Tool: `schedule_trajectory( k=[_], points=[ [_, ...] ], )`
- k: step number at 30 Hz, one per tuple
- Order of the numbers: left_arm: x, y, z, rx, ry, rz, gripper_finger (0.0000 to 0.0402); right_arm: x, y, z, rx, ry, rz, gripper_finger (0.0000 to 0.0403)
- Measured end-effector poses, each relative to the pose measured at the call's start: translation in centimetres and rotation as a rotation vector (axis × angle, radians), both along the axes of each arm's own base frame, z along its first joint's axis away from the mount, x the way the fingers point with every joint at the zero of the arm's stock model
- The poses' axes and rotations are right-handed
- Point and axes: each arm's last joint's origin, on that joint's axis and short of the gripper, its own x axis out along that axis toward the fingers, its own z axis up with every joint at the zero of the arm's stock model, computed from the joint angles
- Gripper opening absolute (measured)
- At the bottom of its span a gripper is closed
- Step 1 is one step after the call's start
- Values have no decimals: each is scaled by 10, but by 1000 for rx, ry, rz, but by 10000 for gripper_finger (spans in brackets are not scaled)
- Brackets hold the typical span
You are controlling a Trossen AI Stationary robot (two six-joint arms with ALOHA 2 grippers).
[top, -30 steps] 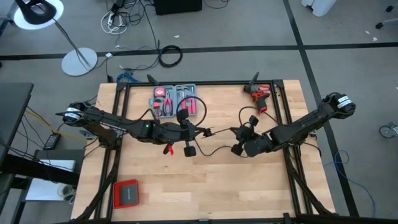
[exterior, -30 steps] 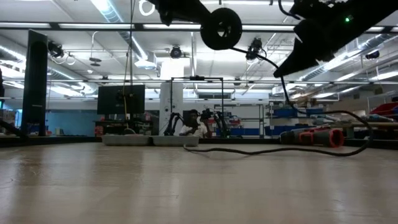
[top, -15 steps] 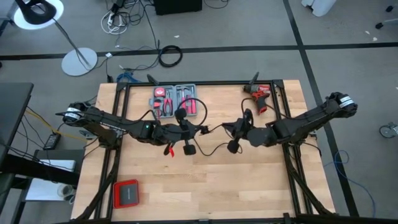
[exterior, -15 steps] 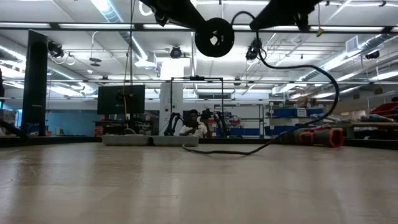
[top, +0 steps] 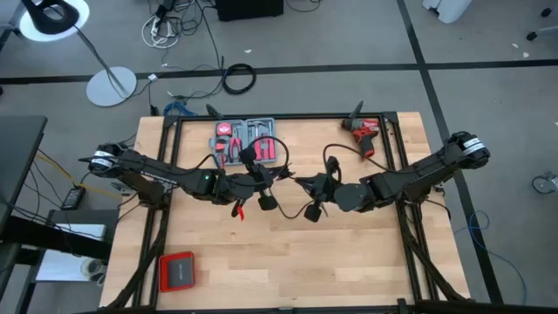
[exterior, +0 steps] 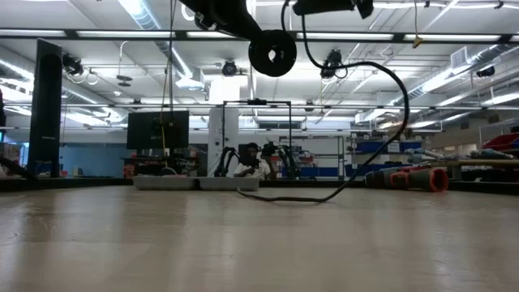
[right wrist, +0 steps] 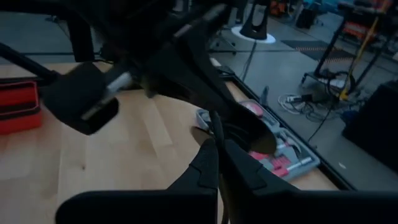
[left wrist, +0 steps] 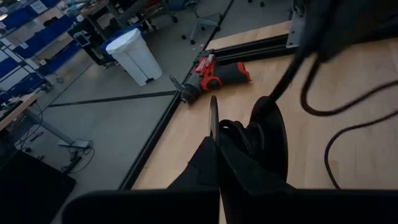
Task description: Coil cords
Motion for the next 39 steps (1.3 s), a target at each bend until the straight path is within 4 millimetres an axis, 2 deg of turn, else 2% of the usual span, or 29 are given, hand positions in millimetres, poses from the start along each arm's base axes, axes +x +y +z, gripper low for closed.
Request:
schedule_trajectory(
  k=[8,16,30,39],
  points=[
    [3,-1,7,-18,-88,2,0,14,10,-7,-12,-1,87,1],
    [7,-2,18,-54,-217,-24,0,25,9,-16,-7,6,110,1],
    [10,-5,35,-159,-422,-130,0,23,8,-15,-99,20,36,2],
    [10,-8,32,-167,-400,-155,0,11,12,-28,-124,144,-58,30]
  ],
)
